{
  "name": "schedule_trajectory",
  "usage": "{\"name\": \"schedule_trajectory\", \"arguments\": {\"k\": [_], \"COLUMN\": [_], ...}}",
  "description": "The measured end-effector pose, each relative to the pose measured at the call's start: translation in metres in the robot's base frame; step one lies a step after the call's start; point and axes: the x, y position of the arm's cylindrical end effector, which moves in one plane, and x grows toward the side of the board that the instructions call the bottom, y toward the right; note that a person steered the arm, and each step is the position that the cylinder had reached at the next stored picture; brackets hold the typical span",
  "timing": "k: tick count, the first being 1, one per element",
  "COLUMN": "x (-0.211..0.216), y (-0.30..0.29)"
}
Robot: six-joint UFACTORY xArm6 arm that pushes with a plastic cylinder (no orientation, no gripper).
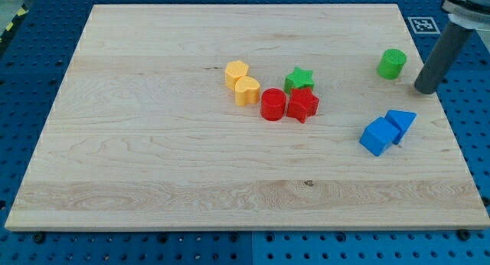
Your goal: Place green circle above the green star
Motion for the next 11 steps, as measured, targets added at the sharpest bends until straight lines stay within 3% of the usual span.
{"name": "schedule_trajectory", "arguments": {"k": [1,5,7,11], "x": [-0.035,-0.045,-0.072,-0.065], "y": [0.002,-0.076,-0.116,-0.164]}}
